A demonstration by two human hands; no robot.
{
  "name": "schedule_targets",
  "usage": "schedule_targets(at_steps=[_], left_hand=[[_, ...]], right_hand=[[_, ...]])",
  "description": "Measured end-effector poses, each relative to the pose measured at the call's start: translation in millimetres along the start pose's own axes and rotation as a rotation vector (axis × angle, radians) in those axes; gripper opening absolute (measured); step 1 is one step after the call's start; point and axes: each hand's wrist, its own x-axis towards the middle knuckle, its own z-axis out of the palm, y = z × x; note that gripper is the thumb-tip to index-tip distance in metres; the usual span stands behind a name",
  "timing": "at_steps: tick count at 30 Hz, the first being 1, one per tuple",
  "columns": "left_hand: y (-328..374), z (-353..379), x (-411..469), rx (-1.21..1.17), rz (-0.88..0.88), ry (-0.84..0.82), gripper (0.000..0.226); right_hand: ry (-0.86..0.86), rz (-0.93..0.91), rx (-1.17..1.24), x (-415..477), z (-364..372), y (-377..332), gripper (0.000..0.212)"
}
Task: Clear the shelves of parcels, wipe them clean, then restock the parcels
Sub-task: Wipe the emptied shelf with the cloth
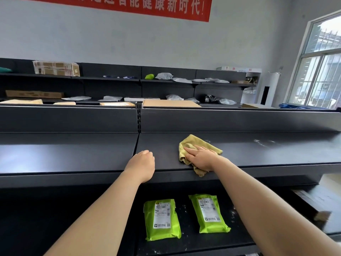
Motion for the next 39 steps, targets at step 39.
schedule_targets(at_steps=[39], left_hand=[[-18.8, -20.8, -48.5, -0.025, -0.083, 0.053, 0.032]], right_hand=[[0.453, -0.256, -0.035, -71.6, 60.5, -73.6, 0.046]])
